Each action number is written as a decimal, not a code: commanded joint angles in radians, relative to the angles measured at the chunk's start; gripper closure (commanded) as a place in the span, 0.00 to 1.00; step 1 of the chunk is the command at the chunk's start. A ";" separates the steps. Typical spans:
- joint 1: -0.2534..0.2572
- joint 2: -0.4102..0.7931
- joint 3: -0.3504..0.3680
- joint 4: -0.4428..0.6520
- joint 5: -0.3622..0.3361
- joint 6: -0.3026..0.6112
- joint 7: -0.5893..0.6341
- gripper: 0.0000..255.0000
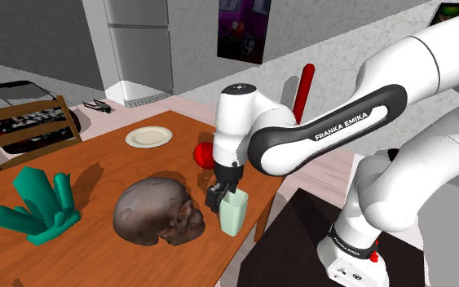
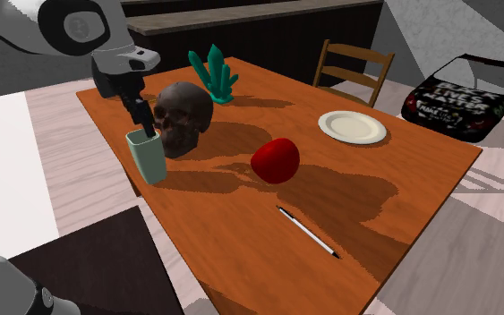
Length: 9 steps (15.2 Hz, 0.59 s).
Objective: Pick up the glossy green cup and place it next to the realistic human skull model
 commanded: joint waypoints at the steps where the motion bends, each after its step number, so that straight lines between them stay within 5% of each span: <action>1: 0.003 -0.032 -0.011 0.030 0.004 -0.061 -0.006 0.00; 3: 0.006 -0.061 -0.022 0.069 0.005 -0.129 -0.010 0.00; 9: 0.006 -0.061 -0.022 0.069 0.005 -0.129 -0.010 0.00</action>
